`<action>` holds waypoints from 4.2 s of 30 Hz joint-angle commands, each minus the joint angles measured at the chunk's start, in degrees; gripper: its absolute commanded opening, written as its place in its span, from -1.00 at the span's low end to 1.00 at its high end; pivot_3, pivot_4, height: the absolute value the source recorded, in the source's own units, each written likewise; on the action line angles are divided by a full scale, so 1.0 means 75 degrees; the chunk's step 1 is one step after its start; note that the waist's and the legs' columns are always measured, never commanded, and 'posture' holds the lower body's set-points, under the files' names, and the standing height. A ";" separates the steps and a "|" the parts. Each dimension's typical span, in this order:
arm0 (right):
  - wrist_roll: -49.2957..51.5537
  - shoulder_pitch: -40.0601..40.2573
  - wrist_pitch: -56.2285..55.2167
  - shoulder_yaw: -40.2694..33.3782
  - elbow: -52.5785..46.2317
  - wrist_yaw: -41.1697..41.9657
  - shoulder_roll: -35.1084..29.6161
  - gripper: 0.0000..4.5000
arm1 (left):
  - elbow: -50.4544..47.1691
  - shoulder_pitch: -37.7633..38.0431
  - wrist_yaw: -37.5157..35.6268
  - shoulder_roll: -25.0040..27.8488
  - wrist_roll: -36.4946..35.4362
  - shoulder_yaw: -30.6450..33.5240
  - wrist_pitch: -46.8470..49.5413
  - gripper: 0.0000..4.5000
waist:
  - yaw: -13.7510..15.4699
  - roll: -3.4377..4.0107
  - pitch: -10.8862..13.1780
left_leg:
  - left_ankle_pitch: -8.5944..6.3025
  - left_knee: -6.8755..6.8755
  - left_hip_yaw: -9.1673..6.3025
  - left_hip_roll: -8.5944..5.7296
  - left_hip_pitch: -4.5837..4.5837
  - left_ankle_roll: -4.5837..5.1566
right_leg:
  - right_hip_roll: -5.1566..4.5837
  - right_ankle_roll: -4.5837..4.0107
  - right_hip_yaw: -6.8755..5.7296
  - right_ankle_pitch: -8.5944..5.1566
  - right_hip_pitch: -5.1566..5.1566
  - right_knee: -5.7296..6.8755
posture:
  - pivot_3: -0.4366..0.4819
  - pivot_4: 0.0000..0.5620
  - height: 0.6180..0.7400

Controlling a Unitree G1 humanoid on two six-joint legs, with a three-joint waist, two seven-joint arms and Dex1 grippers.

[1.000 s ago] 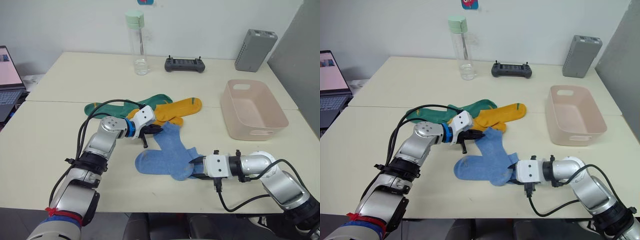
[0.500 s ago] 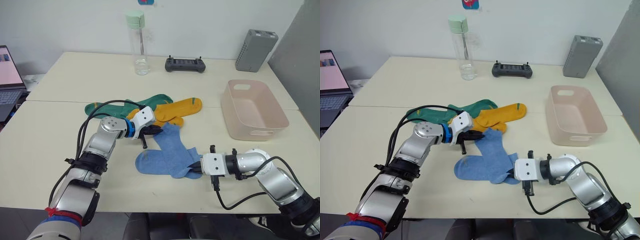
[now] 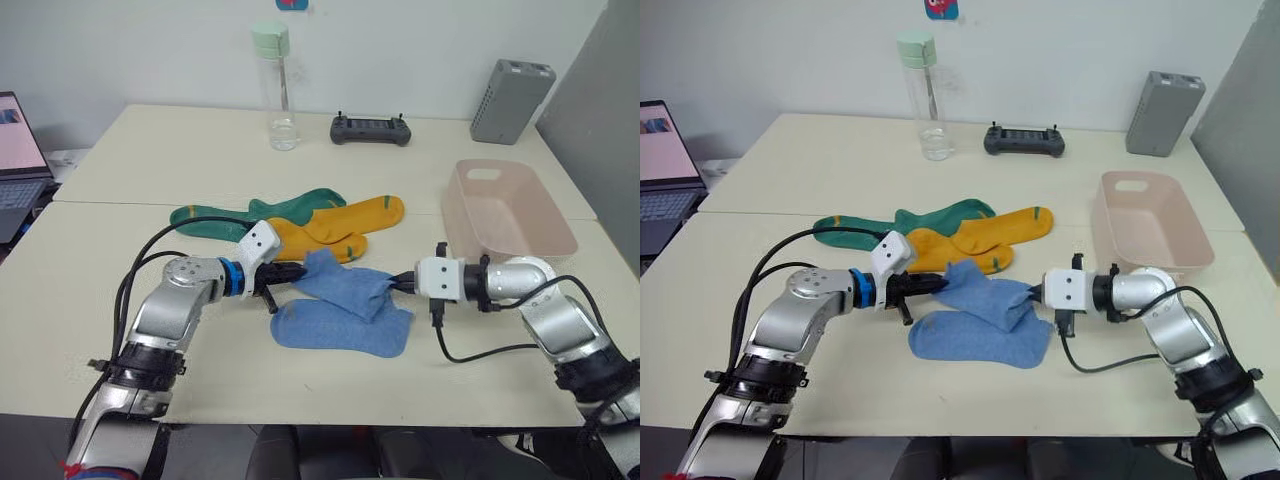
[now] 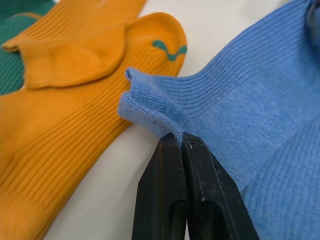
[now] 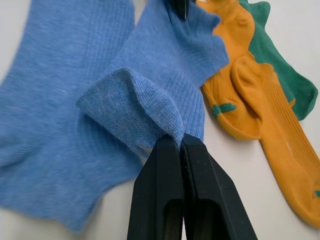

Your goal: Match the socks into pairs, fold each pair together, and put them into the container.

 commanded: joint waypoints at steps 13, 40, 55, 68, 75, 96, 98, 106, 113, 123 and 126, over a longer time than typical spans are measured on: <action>0.0425 -0.0128 -0.0481 -0.0585 0.1264 0.0275 0.0313 0.10 | -0.2520 0.1692 0.1682 -0.0104 -0.0997 0.1104 0.1477 -0.28 | 0.0044 0.0002 0.0001 | 0.0000 0.0004 -0.0002 0.0000 0.0006 0.0000 | -0.0002 -0.0030 -0.0001 0.0024 0.0009 -0.0004 | -0.05 -0.47 1.00; 0.4214 0.0840 0.8800 -0.2575 -0.2536 -0.3985 0.2380 0.20 | 0.1716 -0.0738 -0.0261 0.0435 0.0112 -0.0734 -0.1037 0.38 | -0.0050 0.0003 0.0001 | -0.0001 -0.0076 0.0009 0.0001 0.0000 -0.0001 | 0.0003 -0.0072 0.0001 0.0008 -0.0033 -0.0007 | -0.05 -0.47 1.00; 0.4540 0.0209 0.8560 -0.2948 -0.1996 -0.4041 0.2511 -1.00 | 0.0712 -0.0355 -0.0195 0.0554 -0.0586 0.0116 -0.0078 -0.98 | -0.0051 0.0003 0.0001 | 0.0000 -0.0075 0.0007 0.0002 0.0000 0.0000 | 0.0002 -0.0063 -0.0002 0.0002 -0.0032 -0.0009 | -0.05 -0.47 1.00; 0.4234 -0.1988 0.7864 -0.2560 -0.0244 -0.3814 0.2669 -1.00 | -0.3234 0.0797 0.1706 -0.0978 -0.5039 0.2470 0.5705 -0.98 | -0.0190 0.0005 0.0003 | -0.0001 -0.0077 -0.0001 0.0000 0.0000 -0.0001 | -0.0003 -0.0030 -0.0007 -0.0016 -0.0022 -0.0015 | -0.05 -0.47 1.00; 0.3530 -0.2126 0.6923 -0.1324 0.0548 -0.3282 0.2907 -1.00 | -0.3512 0.1478 0.3229 -0.2311 -0.5861 0.3214 0.6704 -0.98 | -0.0247 0.0006 0.0002 | 0.0000 -0.0074 -0.0016 0.0000 0.0004 -0.0001 | 0.0002 -0.0032 -0.0017 -0.0015 -0.0015 -0.0012 | -0.05 -0.47 1.00; 0.3107 -0.0140 0.5038 -0.0918 -0.1686 -0.1477 0.1383 0.80 | -0.2344 0.1408 -0.0874 0.2613 -0.2742 0.0407 0.0758 0.41 | -0.0138 0.0009 0.0008 | -0.0001 -0.0100 0.0008 -0.0005 0.0014 -0.0007 | -0.0013 -0.0111 -0.0011 -0.0062 -0.0035 -0.0027 | -0.05 -0.47 1.00; 0.3142 0.0236 0.4922 -0.0896 -0.2032 -0.1347 0.1189 0.80 | -0.1064 0.0406 -0.0610 0.1947 -0.1650 -0.0342 -0.0519 0.41 | -0.0037 0.0014 0.0010 | 0.0000 -0.0103 0.0014 -0.0005 0.0013 -0.0007 | -0.0015 -0.0110 -0.0012 -0.0062 -0.0033 -0.0030 | -0.05 -0.47 1.00; 0.3068 0.0941 0.4996 -0.0535 -0.3193 -0.0905 0.0500 0.80 | 0.2678 -0.1872 -0.0247 -0.0222 0.0391 -0.1590 -0.3118 0.41 | -0.0027 0.0009 0.0013 | -0.0002 -0.0103 0.0008 -0.0005 -0.0005 -0.0003 | -0.0002 -0.0057 -0.0004 -0.0035 -0.0040 -0.0026 | -0.05 -0.47 1.00; 0.3149 0.1154 0.5248 -0.0732 -0.3494 -0.1363 0.0600 0.82 | 0.4238 -0.2596 -0.0775 -0.0796 0.1039 -0.1935 -0.4121 -0.13 | -0.0004 0.0009 0.0013 | -0.0002 -0.0104 0.0000 -0.0006 -0.0008 -0.0003 | 0.0002 -0.0055 -0.0010 -0.0037 -0.0037 -0.0020 | -0.05 -0.47 1.00; 0.3165 0.1246 0.5240 -0.0796 -0.3509 -0.1458 0.0606 0.82 | 0.4080 -0.2486 -0.1241 -0.0818 0.0883 -0.1531 -0.4120 -0.98 | -0.0005 0.0009 0.0013 | -0.0001 -0.0097 -0.0004 -0.0006 -0.0007 -0.0003 | 0.0001 -0.0046 -0.0012 -0.0038 -0.0033 -0.0017 | -0.05 -0.47 1.00; 0.3033 0.1182 0.5088 -0.0705 -0.3429 -0.1393 0.0559 0.82 | 0.3658 -0.2463 -0.0633 -0.0834 0.0469 -0.0826 -0.3118 -0.98 | -0.0008 0.0009 0.0013 | -0.0001 -0.0096 -0.0005 -0.0006 -0.0007 -0.0003 | 0.0001 -0.0045 -0.0013 -0.0037 -0.0032 -0.0016 | -0.05 -0.47 1.00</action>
